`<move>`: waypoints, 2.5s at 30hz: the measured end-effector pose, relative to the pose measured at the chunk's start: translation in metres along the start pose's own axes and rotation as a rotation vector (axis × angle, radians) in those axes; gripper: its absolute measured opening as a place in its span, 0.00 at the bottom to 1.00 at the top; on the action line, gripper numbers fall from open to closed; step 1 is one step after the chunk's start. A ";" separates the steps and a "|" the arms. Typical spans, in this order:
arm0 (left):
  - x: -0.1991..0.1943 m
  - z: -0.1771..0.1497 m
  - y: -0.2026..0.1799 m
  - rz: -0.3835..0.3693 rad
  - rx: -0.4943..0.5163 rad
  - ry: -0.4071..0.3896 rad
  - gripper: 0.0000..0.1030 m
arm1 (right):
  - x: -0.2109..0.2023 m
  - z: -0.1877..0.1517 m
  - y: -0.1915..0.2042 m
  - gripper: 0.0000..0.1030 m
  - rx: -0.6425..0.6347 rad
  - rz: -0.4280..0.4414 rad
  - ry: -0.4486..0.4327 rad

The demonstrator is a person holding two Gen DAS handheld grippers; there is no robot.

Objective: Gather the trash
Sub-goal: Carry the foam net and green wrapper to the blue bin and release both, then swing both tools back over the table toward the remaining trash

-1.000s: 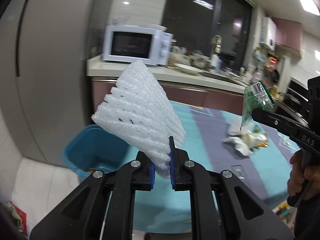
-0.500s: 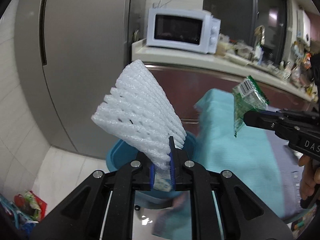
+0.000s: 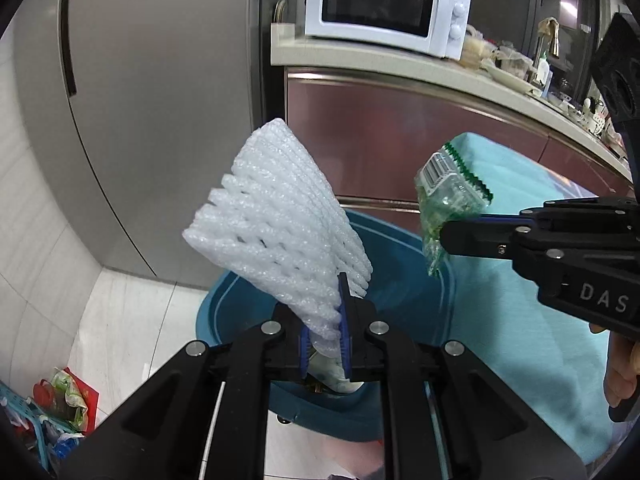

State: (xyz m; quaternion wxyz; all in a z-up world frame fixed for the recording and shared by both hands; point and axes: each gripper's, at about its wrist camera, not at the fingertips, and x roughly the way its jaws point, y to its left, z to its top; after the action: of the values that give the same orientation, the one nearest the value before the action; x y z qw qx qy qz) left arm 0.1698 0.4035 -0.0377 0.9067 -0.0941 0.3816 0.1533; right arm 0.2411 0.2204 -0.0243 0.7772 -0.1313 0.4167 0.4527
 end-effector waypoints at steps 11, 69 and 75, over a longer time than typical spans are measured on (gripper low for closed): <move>0.051 -0.010 0.004 -0.028 -0.039 0.115 0.15 | 0.048 0.002 -0.008 0.02 0.011 -0.001 0.151; -0.187 -0.124 -0.265 -0.422 0.172 -0.314 0.95 | -0.304 -0.322 -0.089 0.93 0.373 -0.590 -0.498; -0.183 -0.133 -0.302 -0.460 0.262 -0.292 0.95 | -0.324 -0.362 -0.104 0.93 0.469 -0.675 -0.499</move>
State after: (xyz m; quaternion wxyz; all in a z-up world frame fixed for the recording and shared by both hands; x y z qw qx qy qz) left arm 0.0662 0.0449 0.0182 0.9673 -0.0373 0.2326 -0.0946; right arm 0.0557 -0.2411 -0.0178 0.9657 0.0322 0.2425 0.0865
